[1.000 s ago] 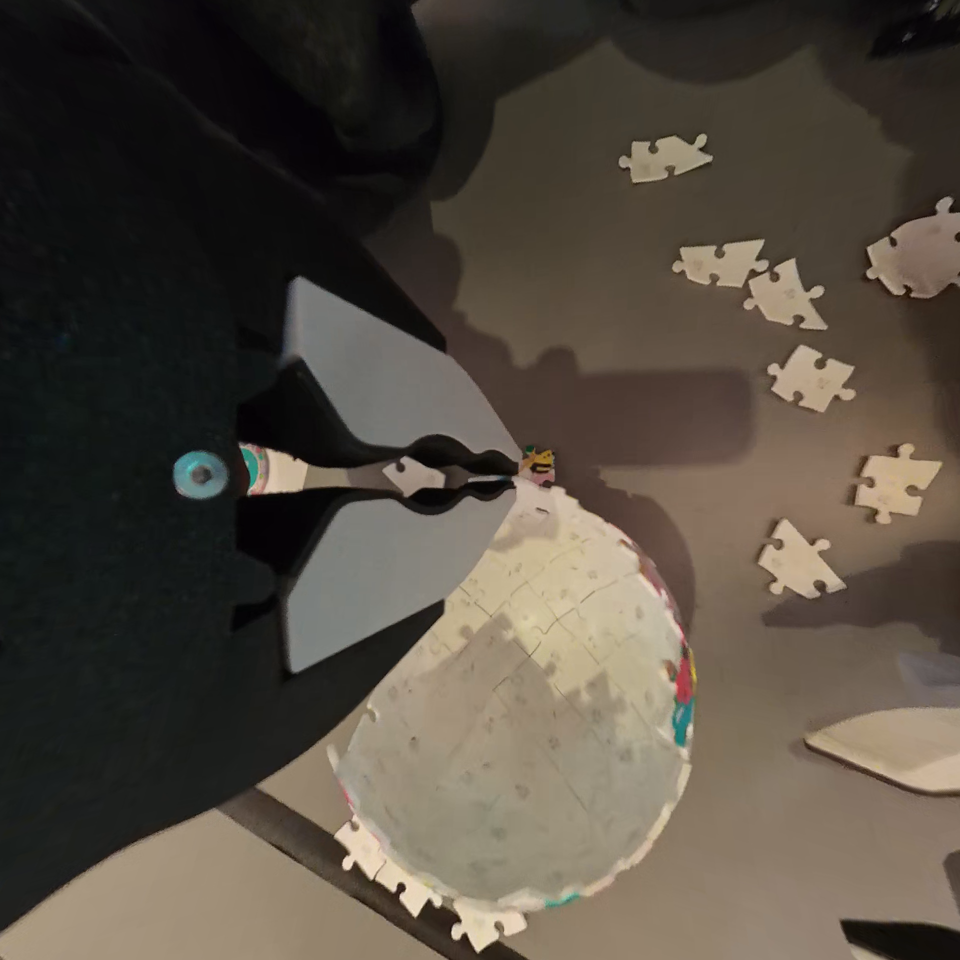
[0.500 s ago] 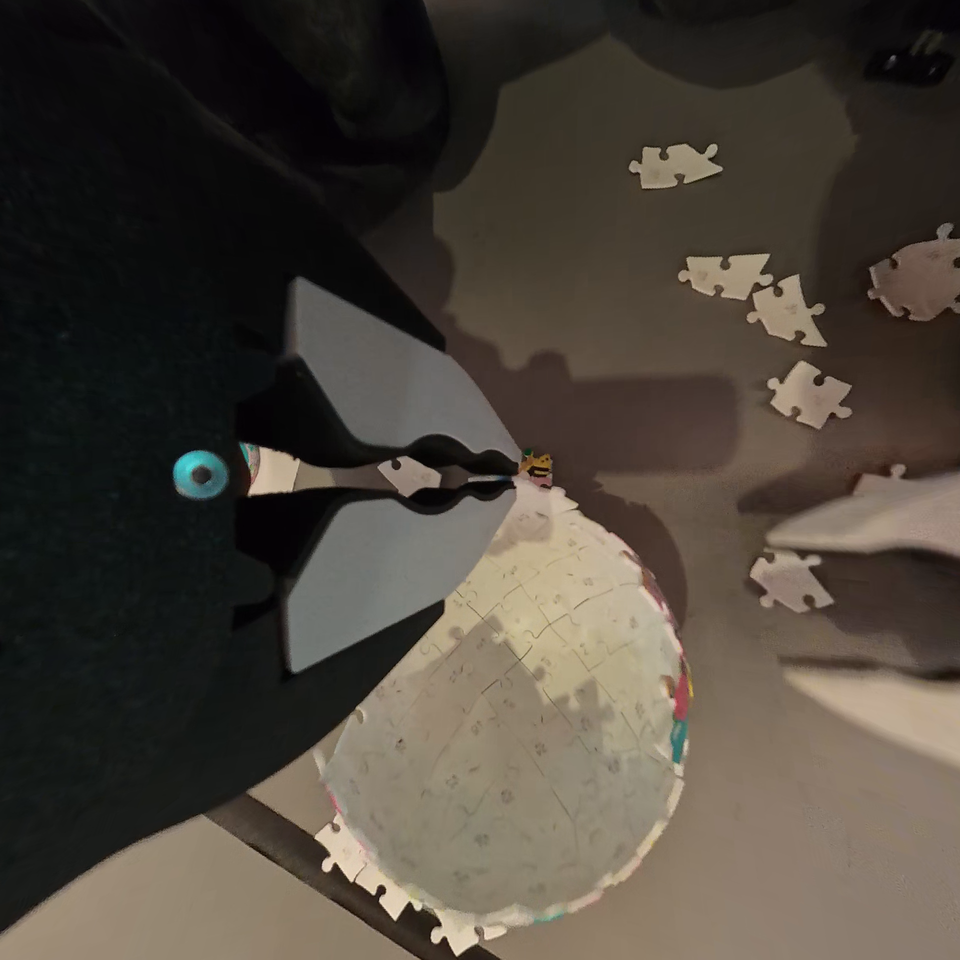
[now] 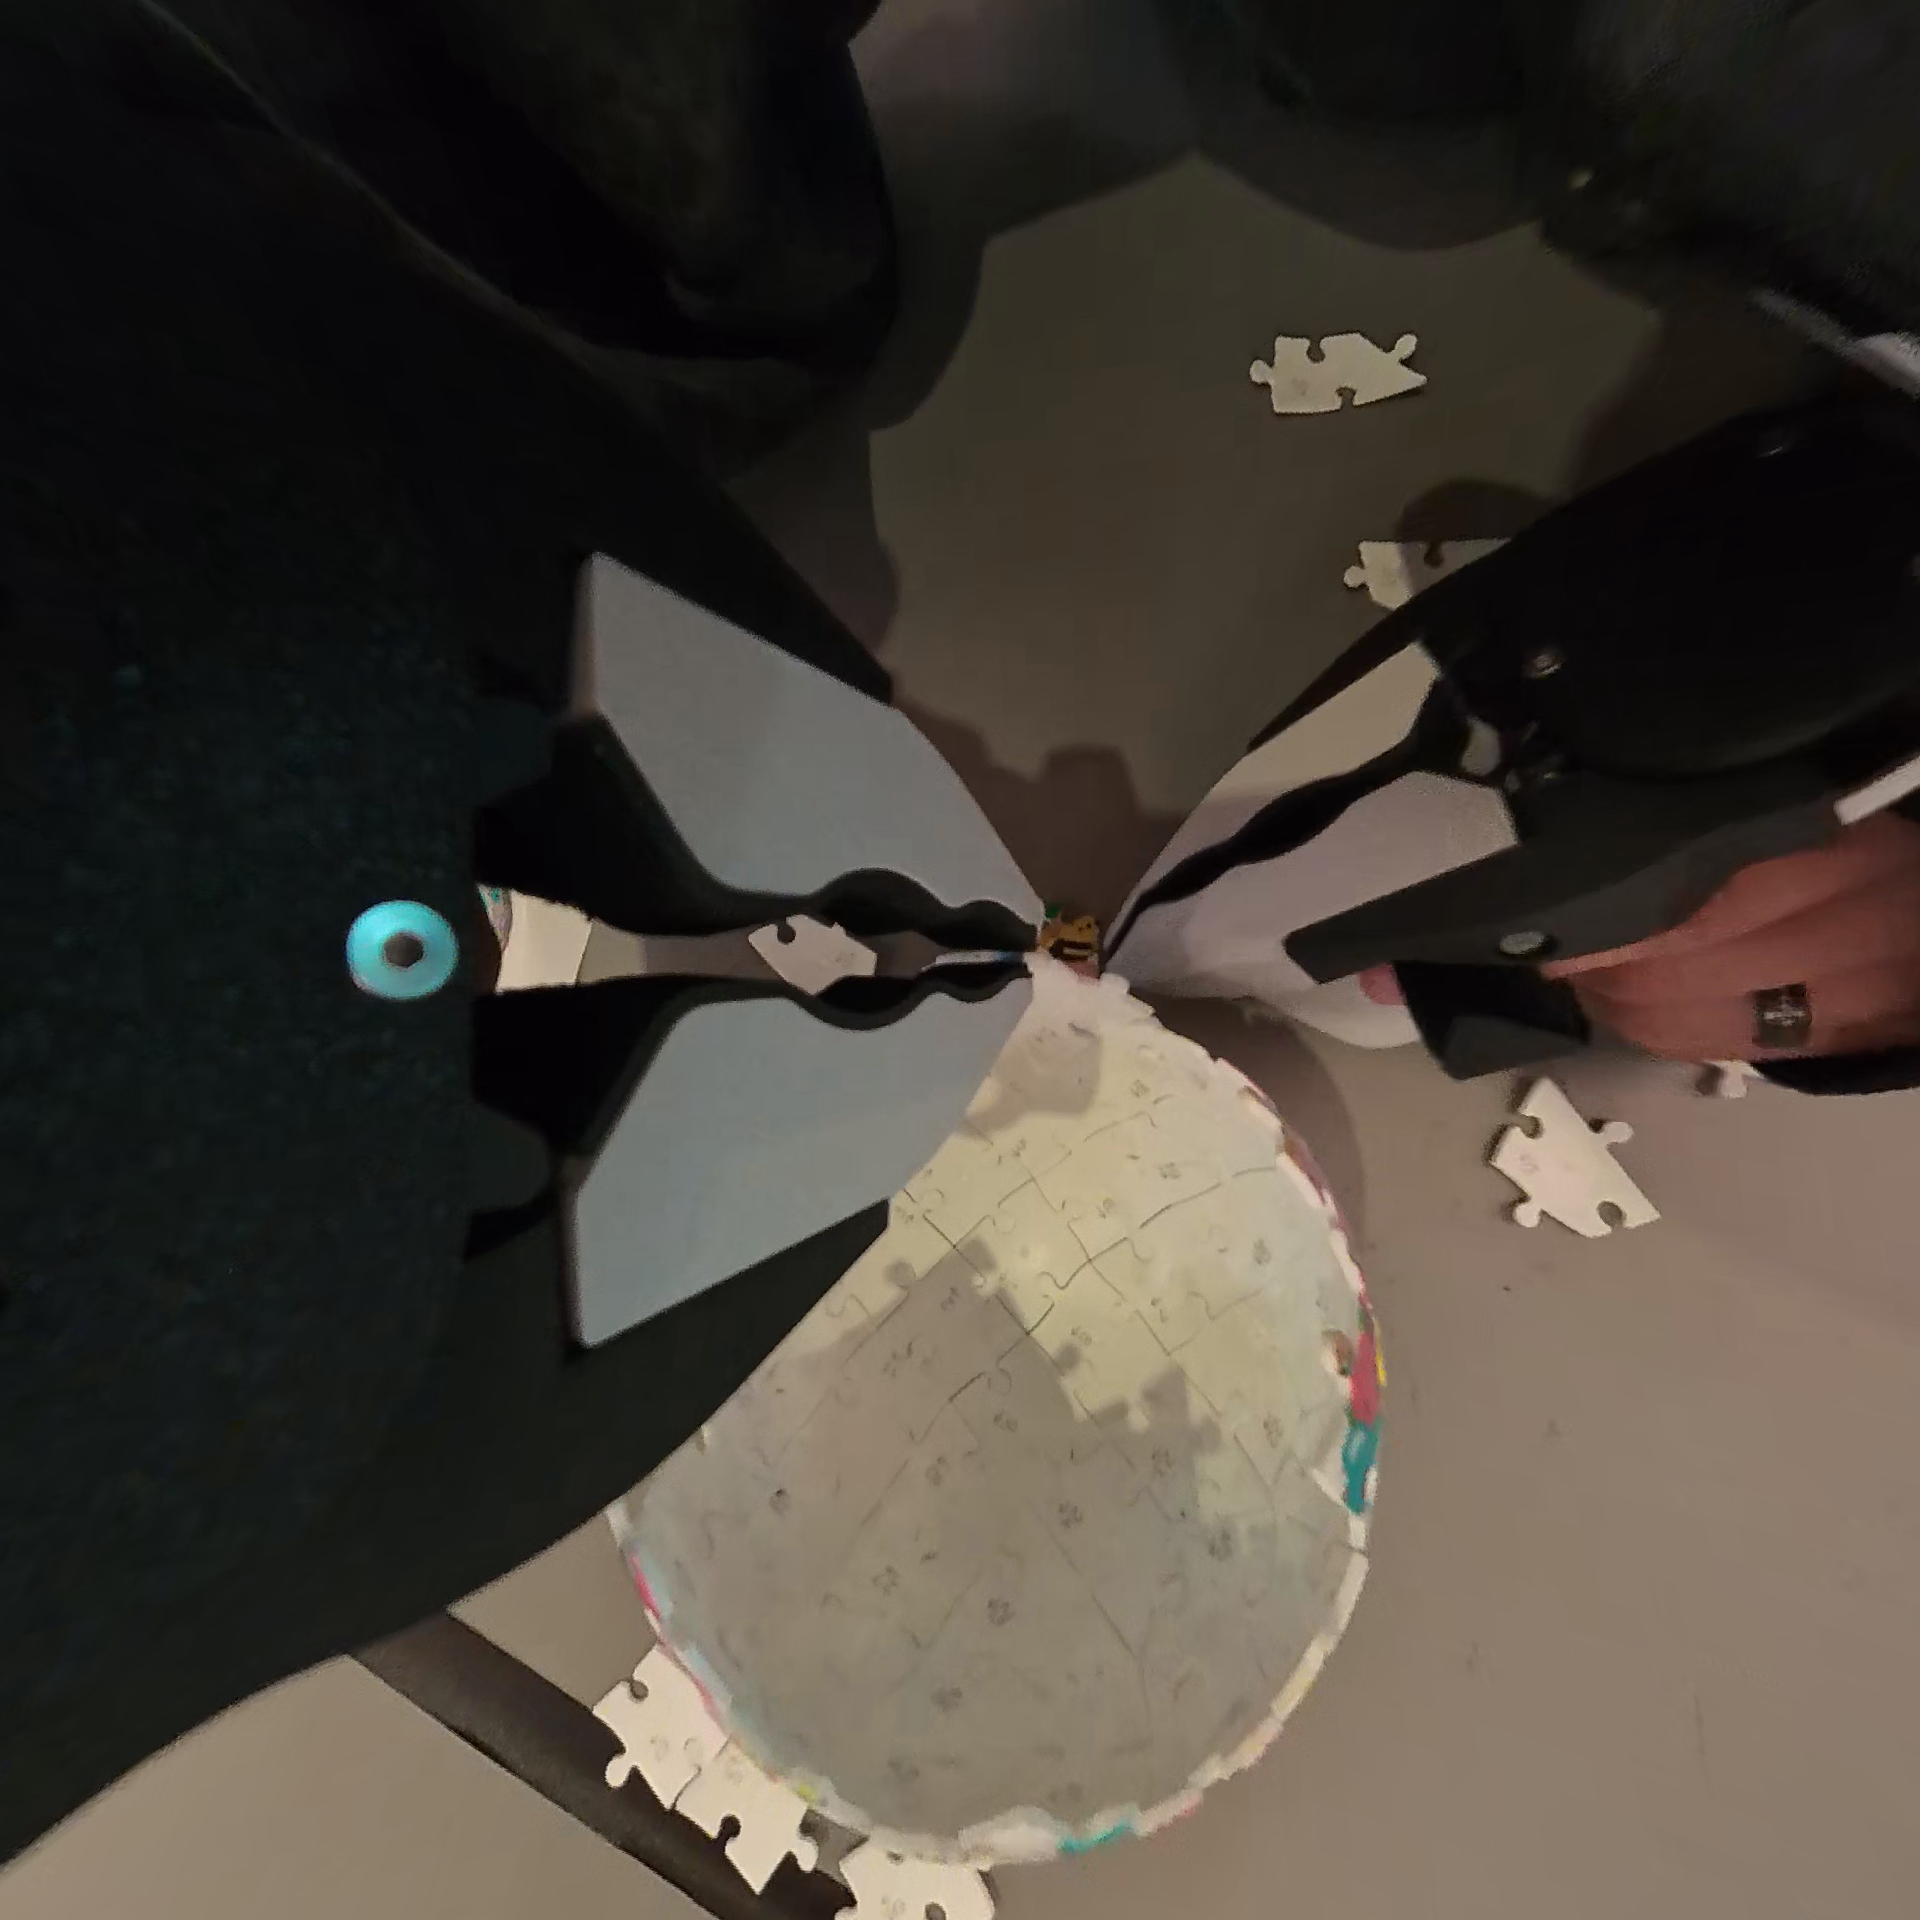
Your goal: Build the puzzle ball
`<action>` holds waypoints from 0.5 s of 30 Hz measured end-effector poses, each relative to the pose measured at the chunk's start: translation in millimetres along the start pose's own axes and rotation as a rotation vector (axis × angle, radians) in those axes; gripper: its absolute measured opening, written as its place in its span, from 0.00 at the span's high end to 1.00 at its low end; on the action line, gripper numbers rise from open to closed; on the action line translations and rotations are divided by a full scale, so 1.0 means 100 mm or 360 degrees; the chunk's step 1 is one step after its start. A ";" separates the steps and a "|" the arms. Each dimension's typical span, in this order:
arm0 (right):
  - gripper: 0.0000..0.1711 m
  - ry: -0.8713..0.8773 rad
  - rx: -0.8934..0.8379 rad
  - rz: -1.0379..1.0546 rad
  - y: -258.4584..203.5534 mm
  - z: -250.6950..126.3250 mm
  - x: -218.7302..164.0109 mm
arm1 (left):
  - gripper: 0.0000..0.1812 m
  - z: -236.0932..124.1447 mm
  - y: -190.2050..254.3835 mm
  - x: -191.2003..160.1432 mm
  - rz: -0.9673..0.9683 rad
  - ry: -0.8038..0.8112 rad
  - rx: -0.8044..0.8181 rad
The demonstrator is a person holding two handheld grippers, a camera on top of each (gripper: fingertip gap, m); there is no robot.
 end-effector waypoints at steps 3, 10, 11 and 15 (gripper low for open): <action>0.99 0.0003 0.0018 0.0020 0.00 0.01 0.00 | 1.00 0.06 -0.02 0.02 0.0015 -0.0009 0.0022; 0.99 0.0022 0.0045 0.0063 0.01 0.00 0.00 | 1.00 0.13 -0.07 0.06 0.0060 -0.0032 0.0111; 0.99 0.0024 0.0049 0.0071 0.02 0.00 0.00 | 1.00 0.13 -0.08 0.06 0.0060 -0.0036 0.0125; 0.99 0.0029 0.0054 0.0081 0.02 -0.01 -0.01 | 1.00 0.11 -0.11 0.09 0.0045 -0.0007 0.0166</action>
Point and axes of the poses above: each gripper's, where its closed fingertips meet, z out along the fingers, x out of its top, y = z × x across the jaws, the point moved 2 cm from there along -z, back along the fingers, and after that the axes turned 10 degrees about -y, right-handed, at the moved point
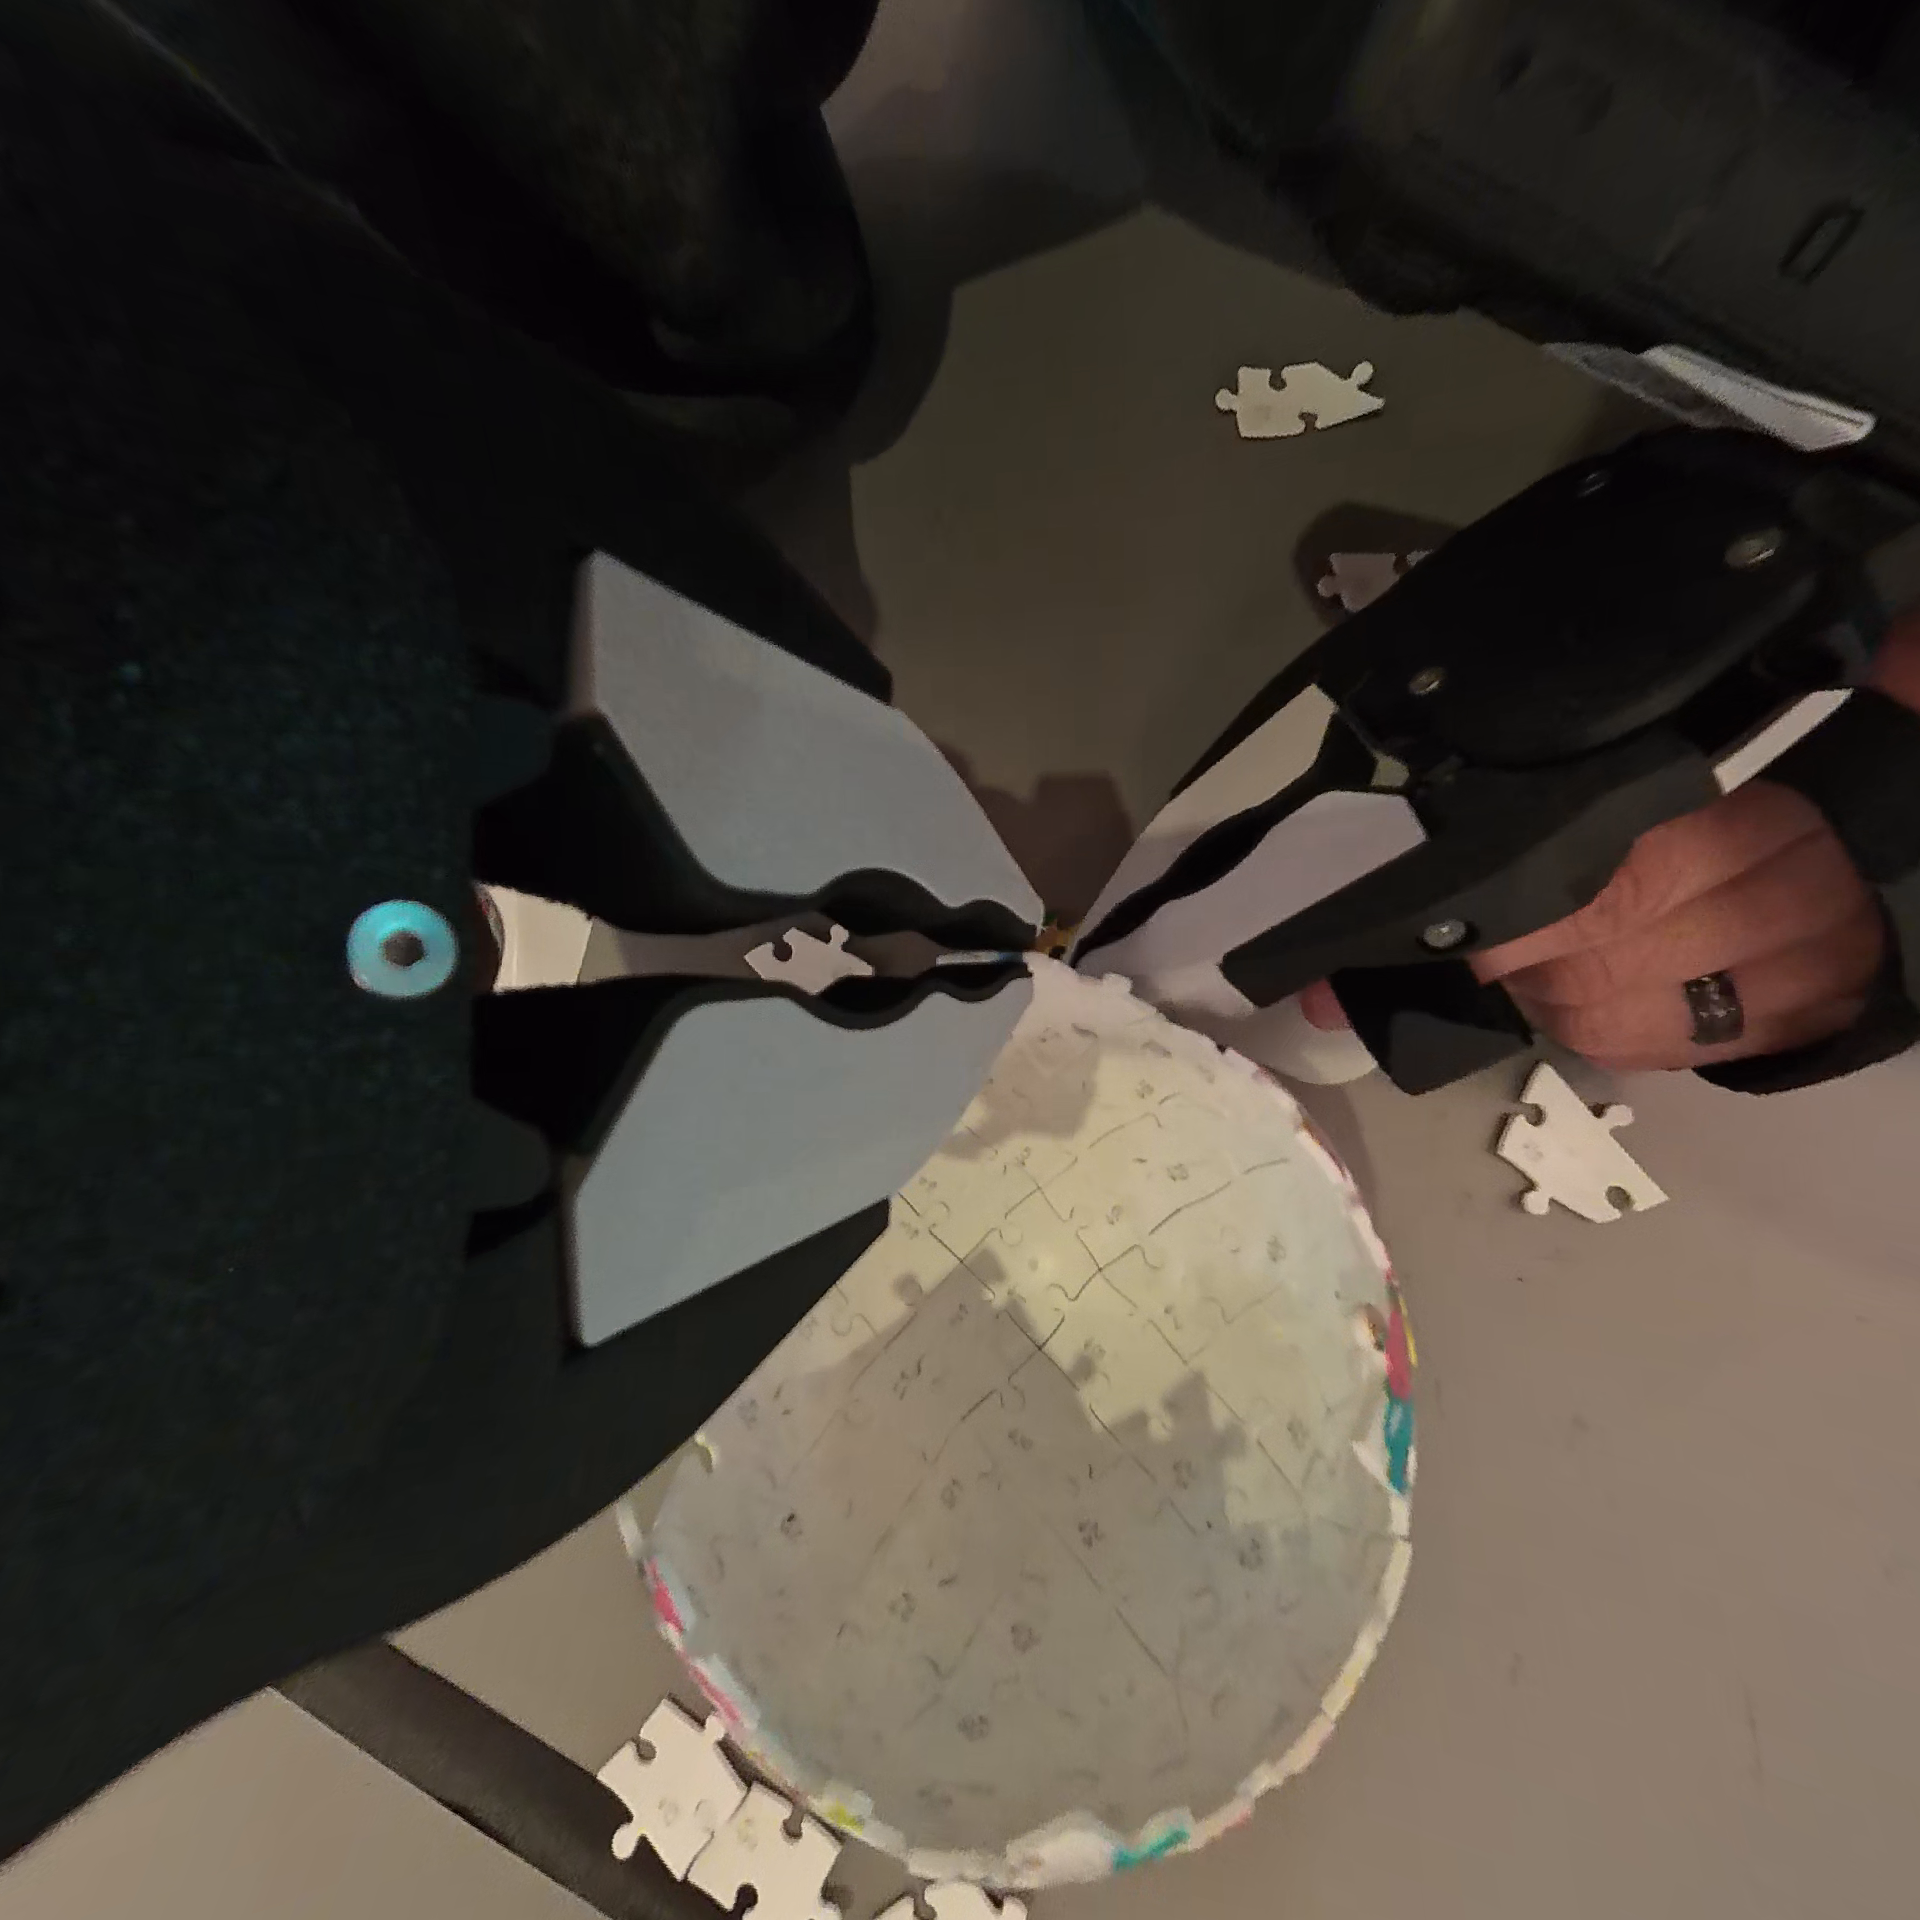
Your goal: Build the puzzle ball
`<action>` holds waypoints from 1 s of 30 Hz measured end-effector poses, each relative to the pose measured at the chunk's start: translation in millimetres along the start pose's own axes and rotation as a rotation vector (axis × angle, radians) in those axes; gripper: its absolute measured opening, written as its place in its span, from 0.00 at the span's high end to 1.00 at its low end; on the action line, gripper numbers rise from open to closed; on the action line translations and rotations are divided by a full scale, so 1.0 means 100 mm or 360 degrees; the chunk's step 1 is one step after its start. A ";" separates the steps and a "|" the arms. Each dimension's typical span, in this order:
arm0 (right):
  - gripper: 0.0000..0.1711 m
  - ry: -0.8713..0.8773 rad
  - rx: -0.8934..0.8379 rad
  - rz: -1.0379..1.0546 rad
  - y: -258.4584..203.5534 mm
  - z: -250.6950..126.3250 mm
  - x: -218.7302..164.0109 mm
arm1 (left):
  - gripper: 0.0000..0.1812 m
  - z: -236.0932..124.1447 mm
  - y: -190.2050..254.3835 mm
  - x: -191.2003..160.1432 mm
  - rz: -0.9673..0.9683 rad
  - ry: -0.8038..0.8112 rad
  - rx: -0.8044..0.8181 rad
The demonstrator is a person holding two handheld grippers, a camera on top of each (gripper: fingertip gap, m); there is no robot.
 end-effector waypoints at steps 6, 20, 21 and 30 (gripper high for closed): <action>0.99 0.0003 0.0003 0.0007 0.00 0.00 0.00 | 1.00 0.02 0.02 0.01 0.0058 -0.0020 0.0039; 0.99 -0.0003 0.0114 0.0065 0.01 0.01 -0.02 | 1.00 0.01 0.02 0.03 0.0031 0.0013 0.0018; 0.99 -0.0004 0.0109 0.0061 0.01 0.01 -0.02 | 1.00 0.01 0.02 0.04 0.0029 0.0019 0.0017; 0.98 -0.0036 0.0121 0.0076 0.01 0.03 -0.07 | 1.00 0.02 0.02 0.10 0.0024 0.0049 0.0007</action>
Point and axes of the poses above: each gripper's, where its closed fingertips meet, z out along the fingers, x out of its top, y = z × x across the jaws, the point moved 2 cm from there along -z, back along the fingers, and after that the axes turned 10 degrees about -y, right-handed, at the moved point
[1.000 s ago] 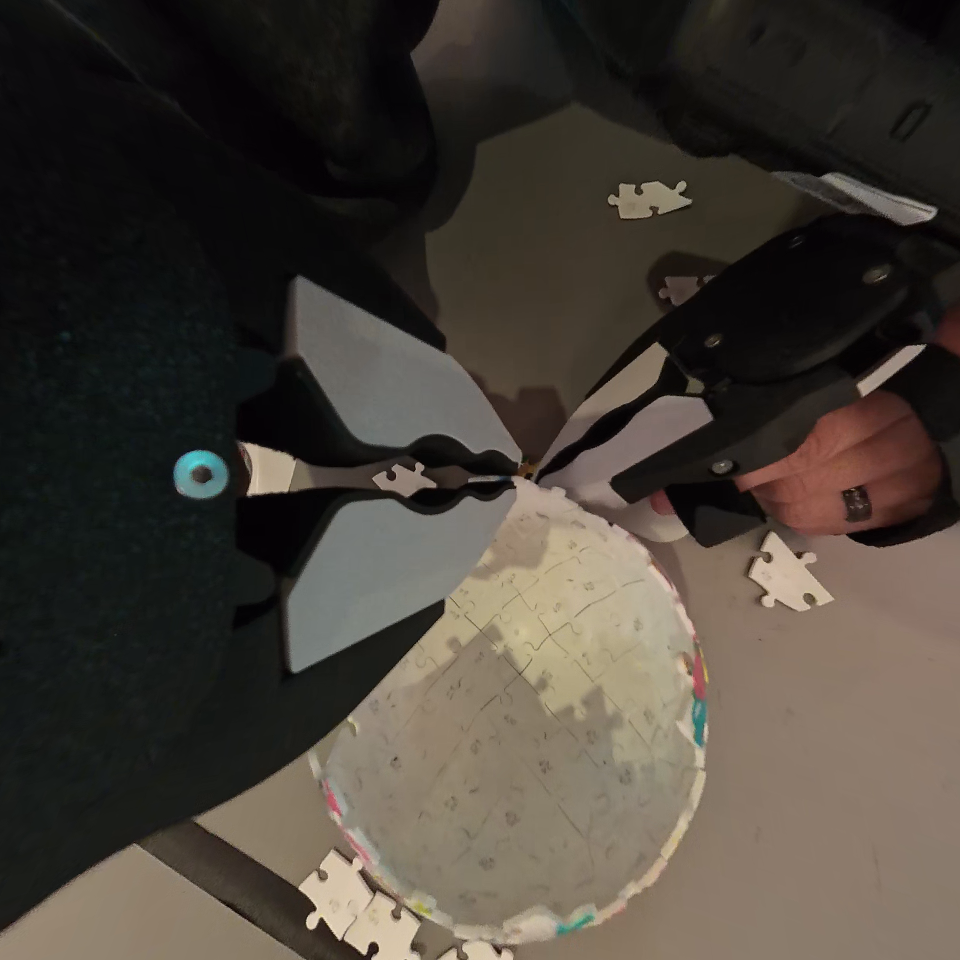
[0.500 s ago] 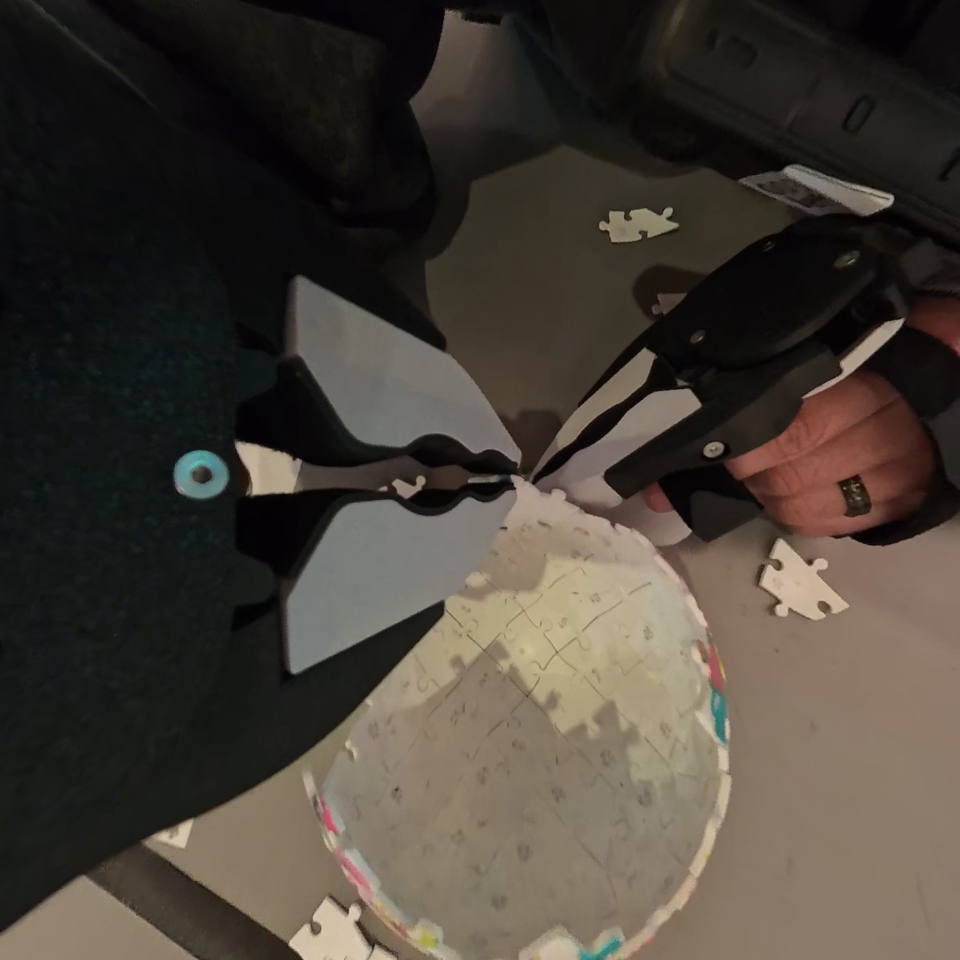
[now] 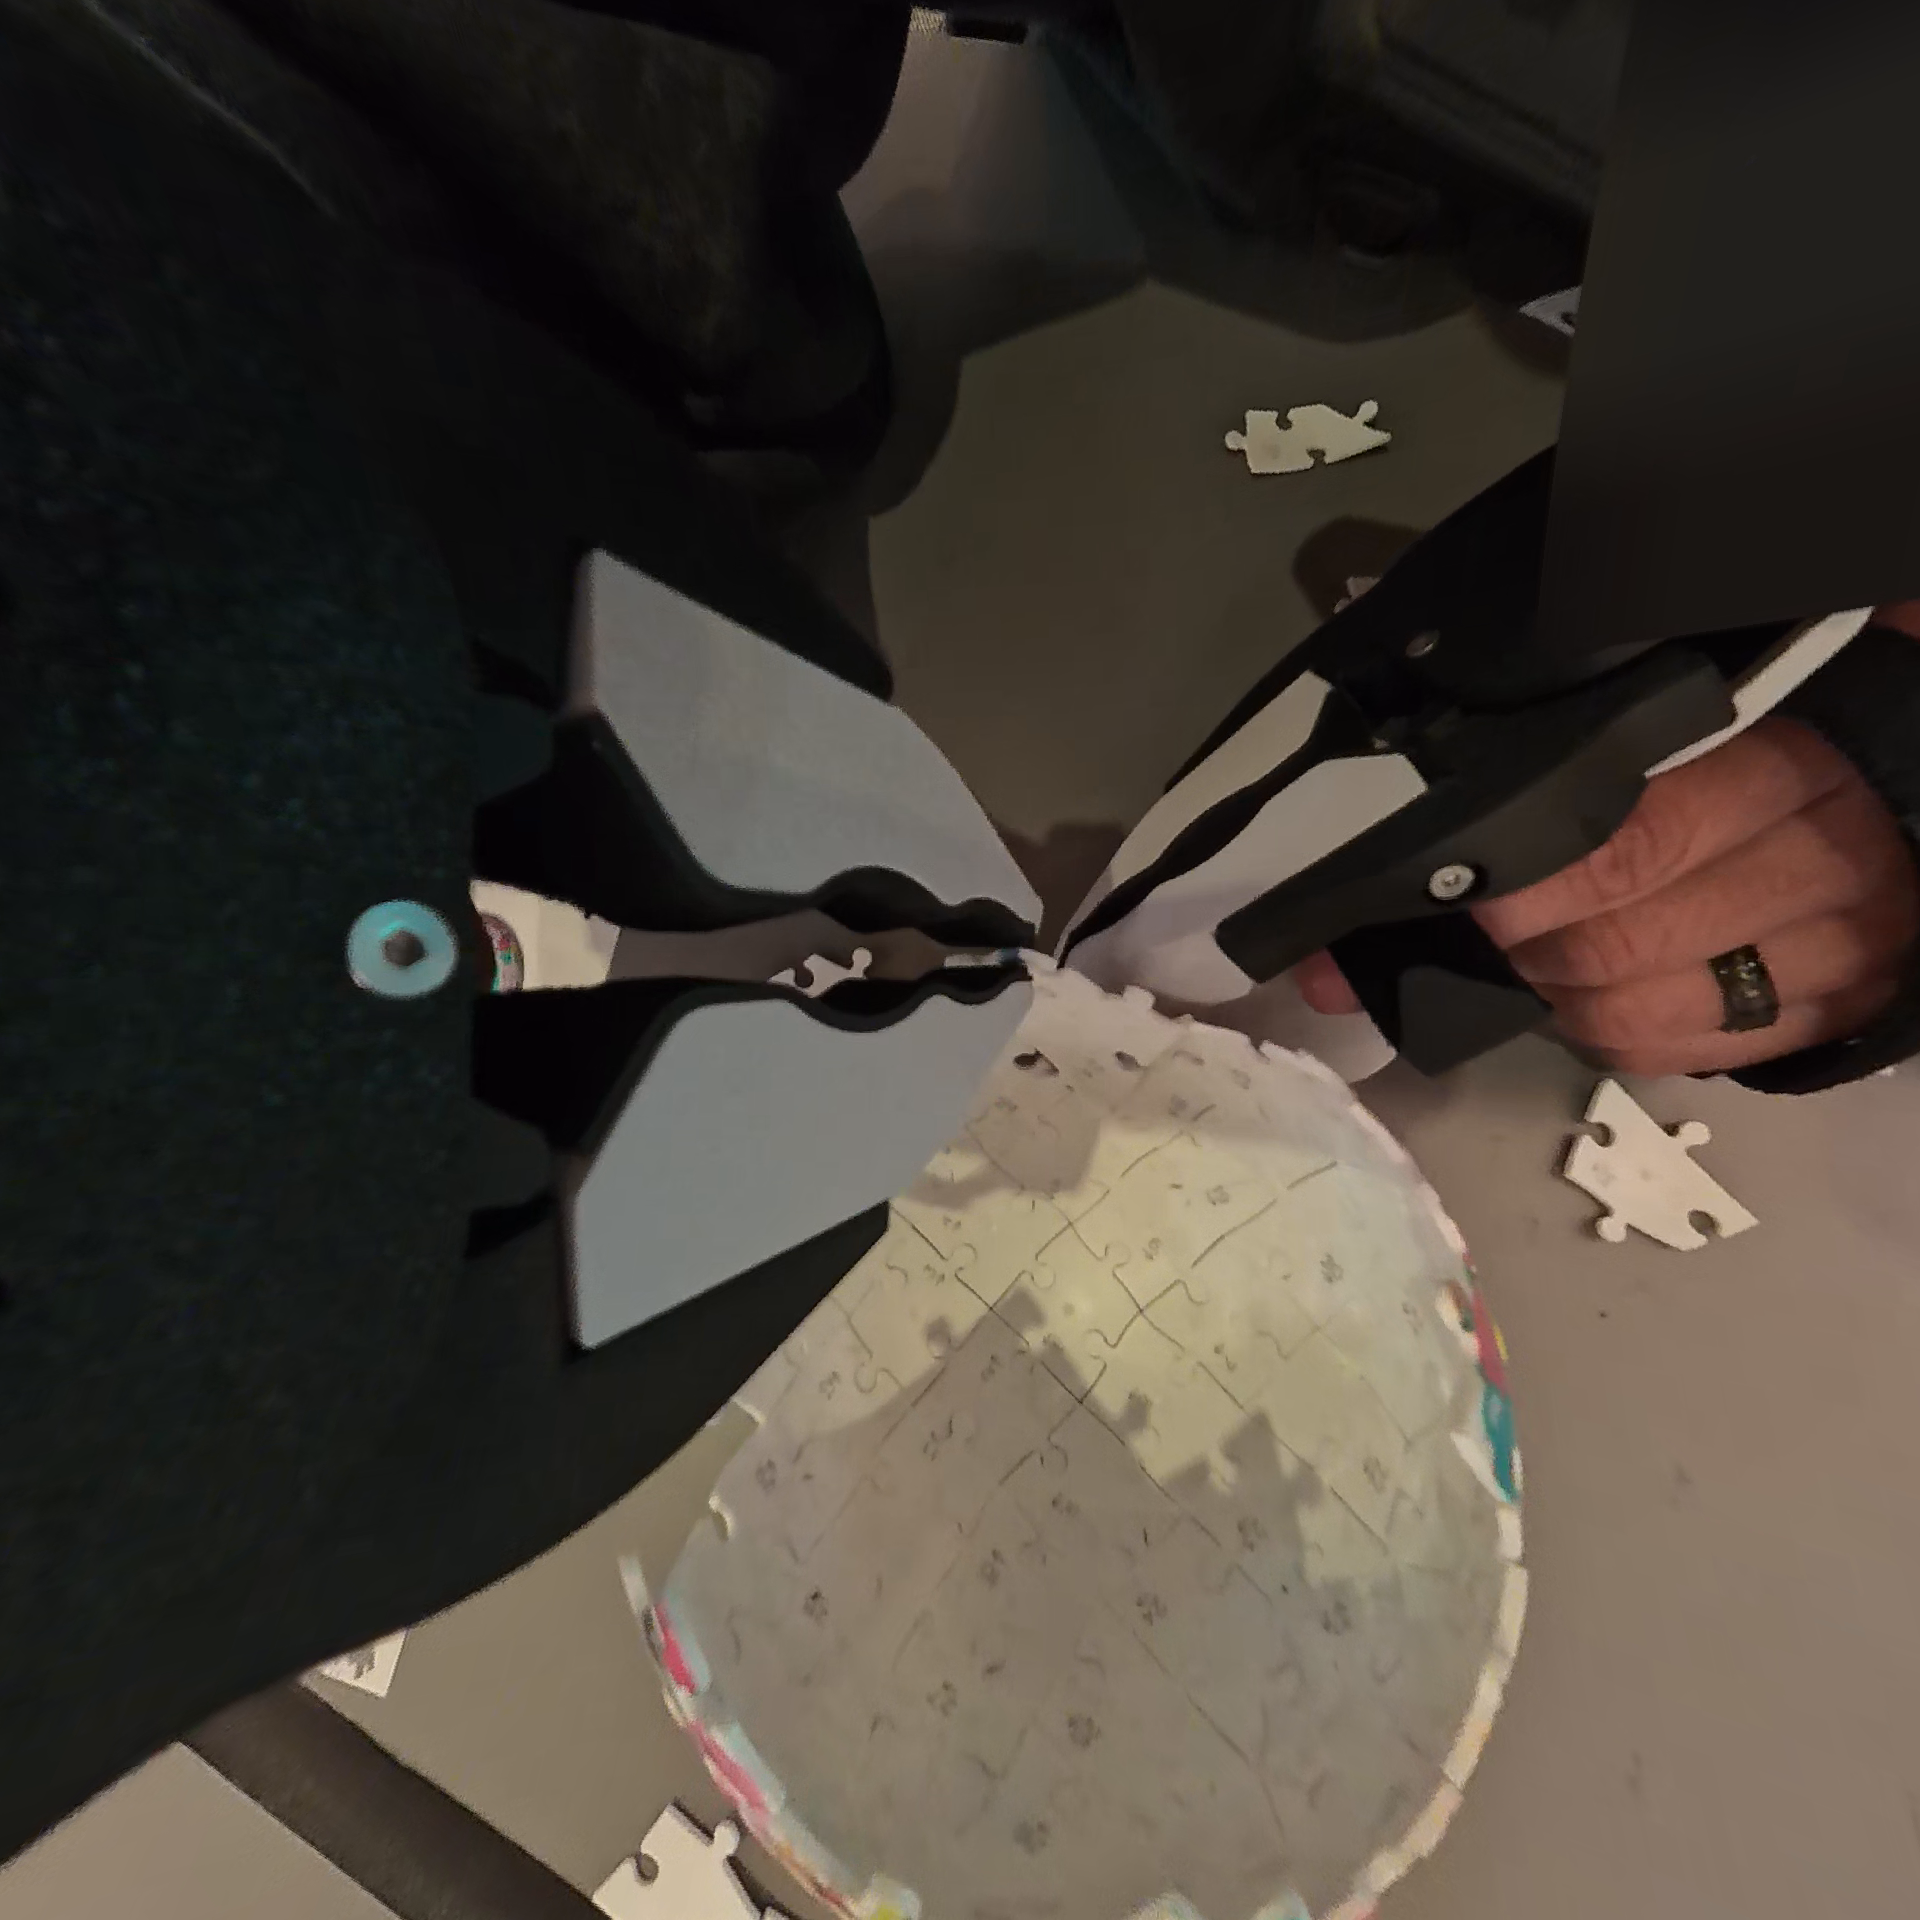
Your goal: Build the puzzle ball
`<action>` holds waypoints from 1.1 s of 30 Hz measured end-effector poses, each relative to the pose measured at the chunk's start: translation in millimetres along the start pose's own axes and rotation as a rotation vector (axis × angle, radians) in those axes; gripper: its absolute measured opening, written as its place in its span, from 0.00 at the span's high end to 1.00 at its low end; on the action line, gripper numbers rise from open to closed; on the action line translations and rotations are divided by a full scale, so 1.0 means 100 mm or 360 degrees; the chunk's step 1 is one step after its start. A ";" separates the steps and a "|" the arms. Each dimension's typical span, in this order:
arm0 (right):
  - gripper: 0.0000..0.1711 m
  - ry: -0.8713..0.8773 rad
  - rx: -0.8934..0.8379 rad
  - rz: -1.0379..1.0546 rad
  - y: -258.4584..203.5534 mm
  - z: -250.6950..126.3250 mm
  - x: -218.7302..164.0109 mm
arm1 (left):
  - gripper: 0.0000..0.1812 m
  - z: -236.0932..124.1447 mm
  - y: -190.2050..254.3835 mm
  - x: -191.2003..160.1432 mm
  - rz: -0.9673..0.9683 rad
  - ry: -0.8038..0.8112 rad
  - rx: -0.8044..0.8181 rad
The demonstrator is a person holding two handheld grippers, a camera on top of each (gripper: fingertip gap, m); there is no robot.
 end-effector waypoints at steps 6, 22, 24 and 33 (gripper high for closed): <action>0.99 -0.0024 -0.0014 0.0010 -0.01 -0.02 0.01 | 1.00 0.01 0.00 -0.01 0.0010 -0.0004 0.0002; 0.99 -0.0299 0.0019 -0.0051 -0.03 -0.05 0.02 | 1.00 0.00 0.01 -0.02 0.0009 -0.0010 -0.0007; 0.99 -0.0355 0.0050 -0.0048 -0.03 -0.06 0.01 | 1.00 0.00 0.01 -0.02 0.0008 -0.0003 -0.0011; 0.99 -0.0469 0.0158 -0.0127 -0.02 -0.05 0.03 | 1.00 0.01 0.02 -0.03 0.0019 -0.0017 -0.0016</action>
Point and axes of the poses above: each gripper's, where its closed fingertips meet, z out along the fingers, x out of its top, y = z × x across the jaws, the point moved 2 cm from there along -z, back along the fingers, and after that the axes turned 10 degrees about -y, right-handed, at the moved point
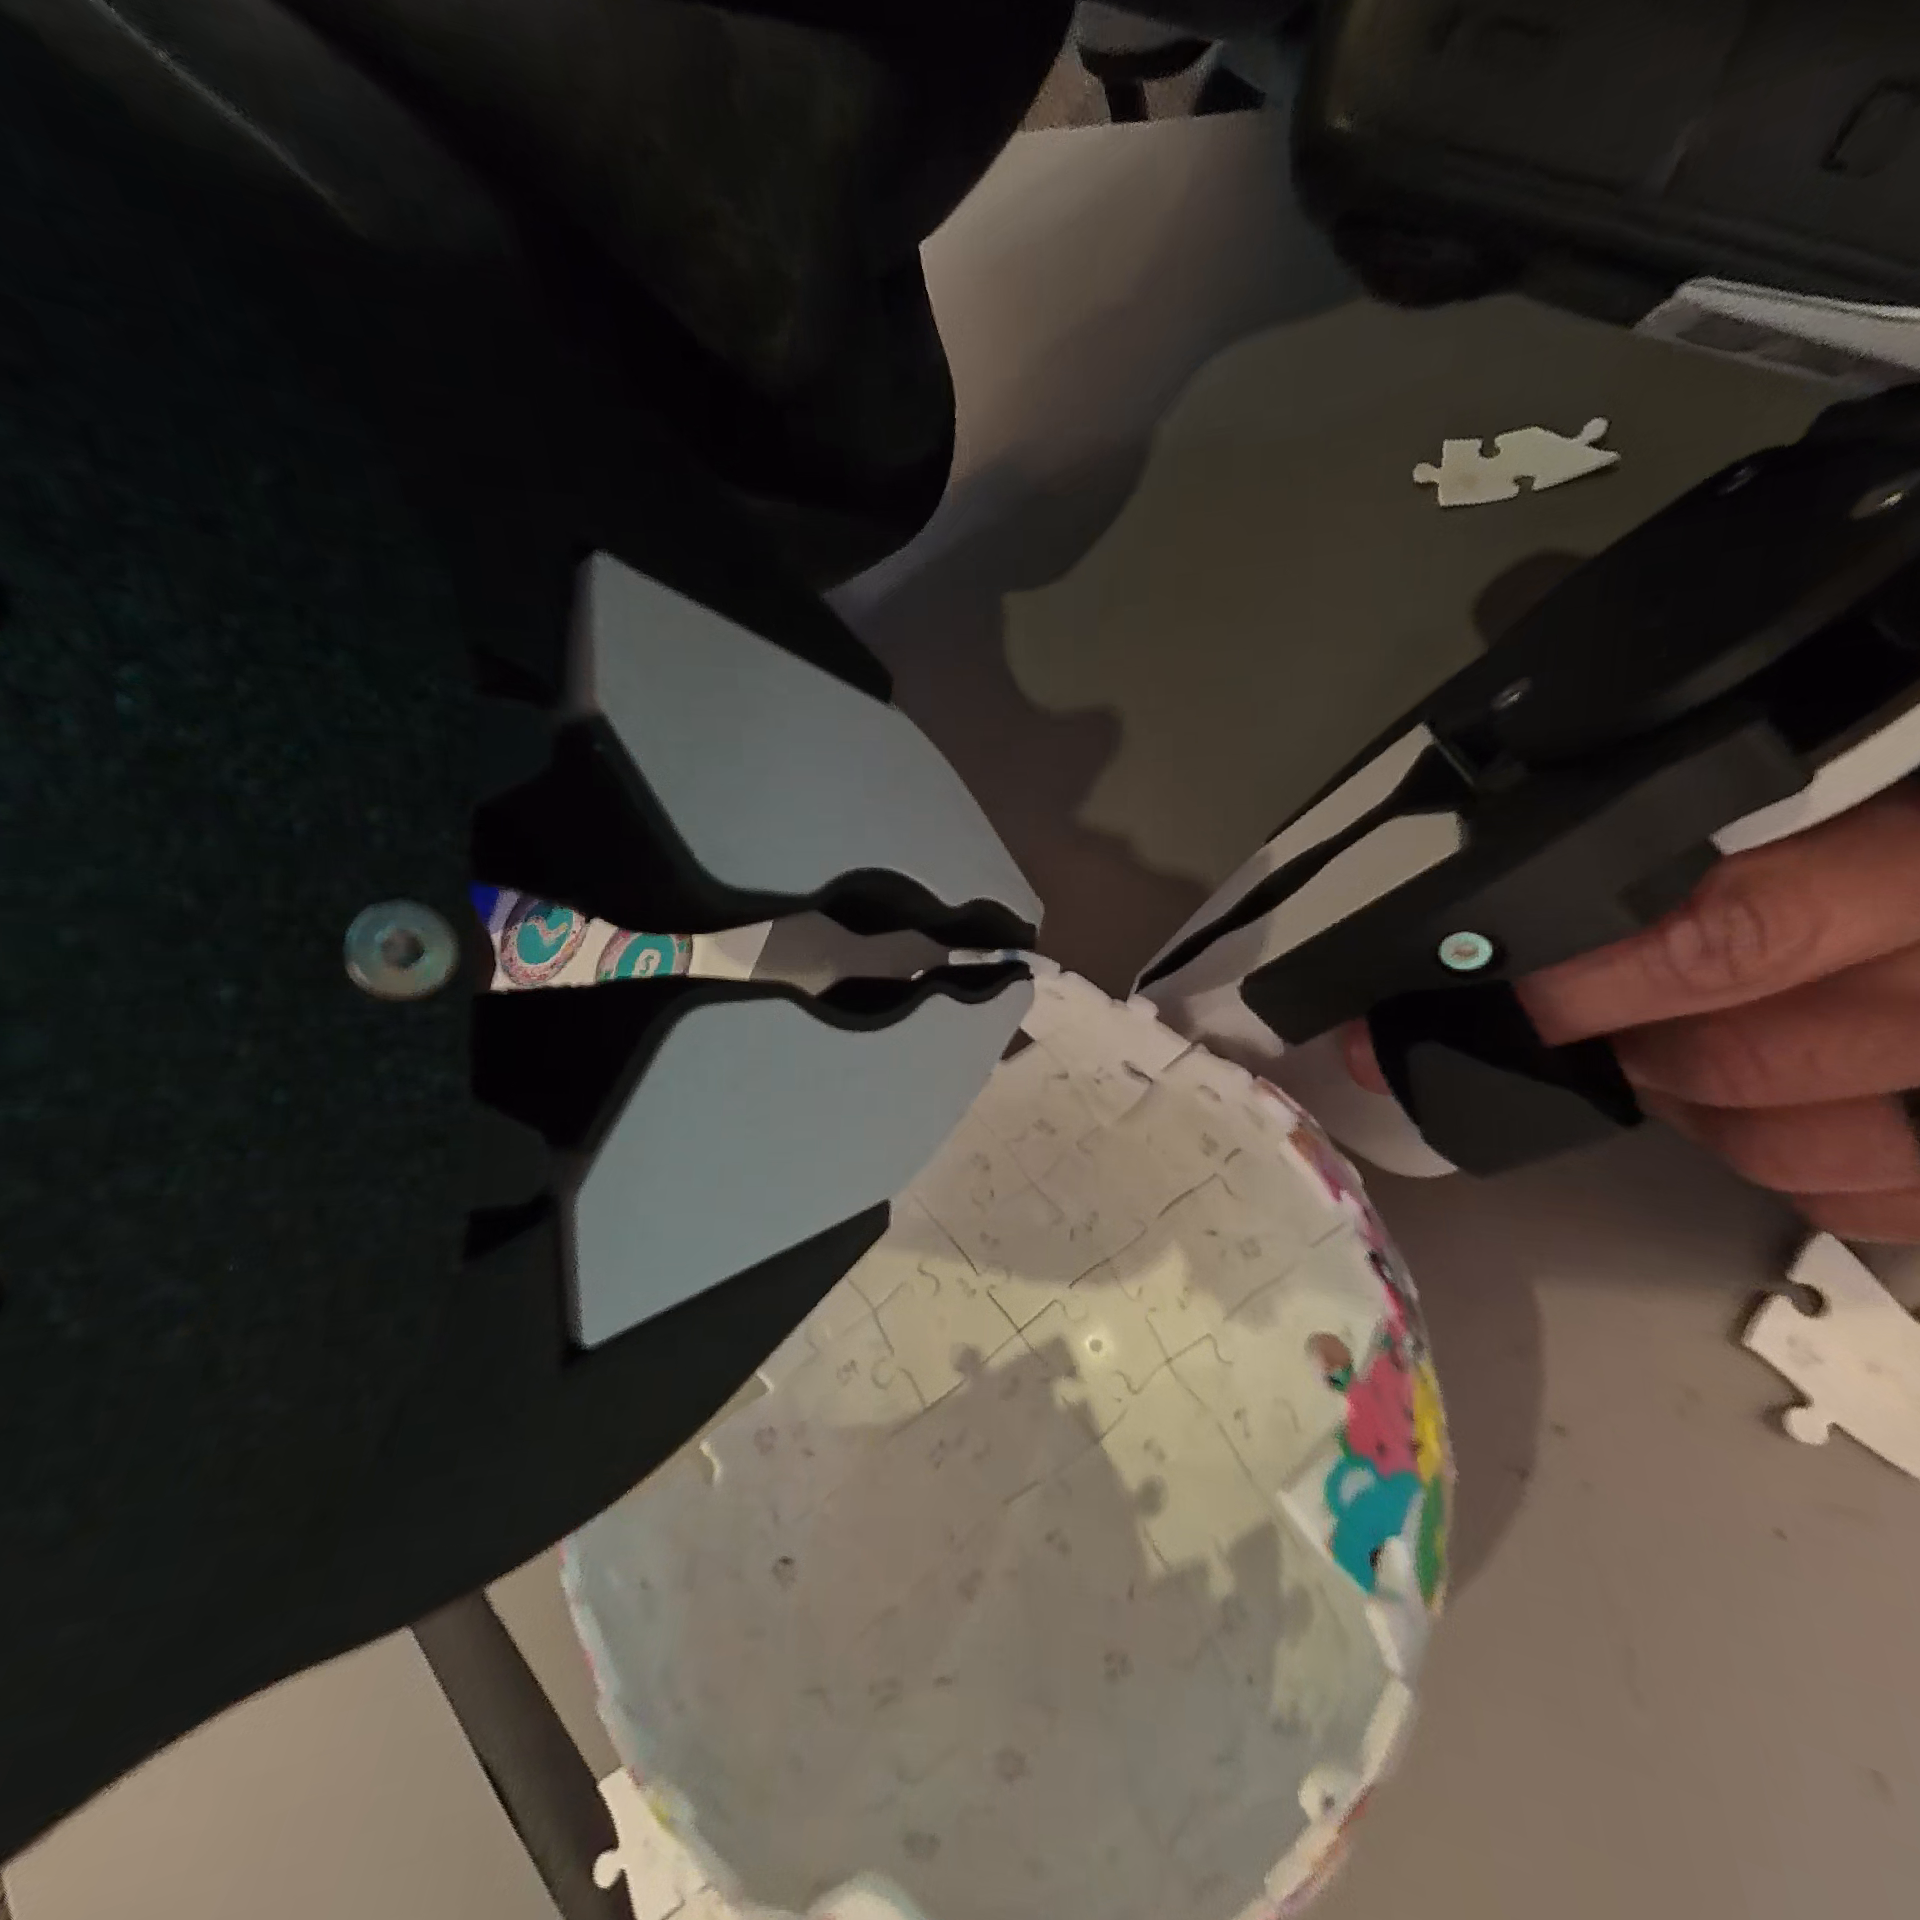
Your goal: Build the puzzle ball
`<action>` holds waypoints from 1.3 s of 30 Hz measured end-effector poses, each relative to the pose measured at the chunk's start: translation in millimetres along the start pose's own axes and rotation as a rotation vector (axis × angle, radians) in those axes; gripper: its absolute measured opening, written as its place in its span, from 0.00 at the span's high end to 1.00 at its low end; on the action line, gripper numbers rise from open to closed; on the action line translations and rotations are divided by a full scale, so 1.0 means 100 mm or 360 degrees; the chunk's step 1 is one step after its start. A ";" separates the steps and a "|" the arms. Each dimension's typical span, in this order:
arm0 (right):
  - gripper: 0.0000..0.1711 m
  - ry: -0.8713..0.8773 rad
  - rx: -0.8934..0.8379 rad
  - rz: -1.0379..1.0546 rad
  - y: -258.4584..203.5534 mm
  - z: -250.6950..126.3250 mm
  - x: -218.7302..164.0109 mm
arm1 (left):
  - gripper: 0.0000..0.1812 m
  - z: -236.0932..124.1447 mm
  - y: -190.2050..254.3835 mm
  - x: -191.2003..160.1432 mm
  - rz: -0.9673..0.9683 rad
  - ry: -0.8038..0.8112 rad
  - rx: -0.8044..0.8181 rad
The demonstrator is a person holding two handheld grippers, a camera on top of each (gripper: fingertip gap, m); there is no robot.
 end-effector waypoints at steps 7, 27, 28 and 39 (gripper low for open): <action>0.98 -0.0053 0.0029 -0.0080 -0.02 0.02 0.00 | 1.00 -0.02 -0.02 0.01 -0.0034 0.0025 -0.0015; 0.99 -0.0106 -0.0122 -0.0152 0.00 0.04 -0.05 | 0.92 -0.36 -0.22 0.07 -0.0132 0.0246 0.0208; 0.99 -0.0105 -0.0130 -0.0154 -0.01 0.05 -0.05 | 0.92 -0.35 -0.22 0.07 -0.0136 0.0234 0.0201; 0.98 -0.0115 -0.0154 -0.0151 -0.01 0.07 -0.03 | 0.96 -0.27 -0.22 0.07 -0.0276 0.0207 0.0058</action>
Point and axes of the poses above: each gripper's, where its closed fingertips meet, z out along the fingers, x out of its top, y = z × x across the jaws, the point moved 2 cm from there along -z, back along the fingers, and after that the axes turned 10 degrees about -y, right-handed, at the moved point
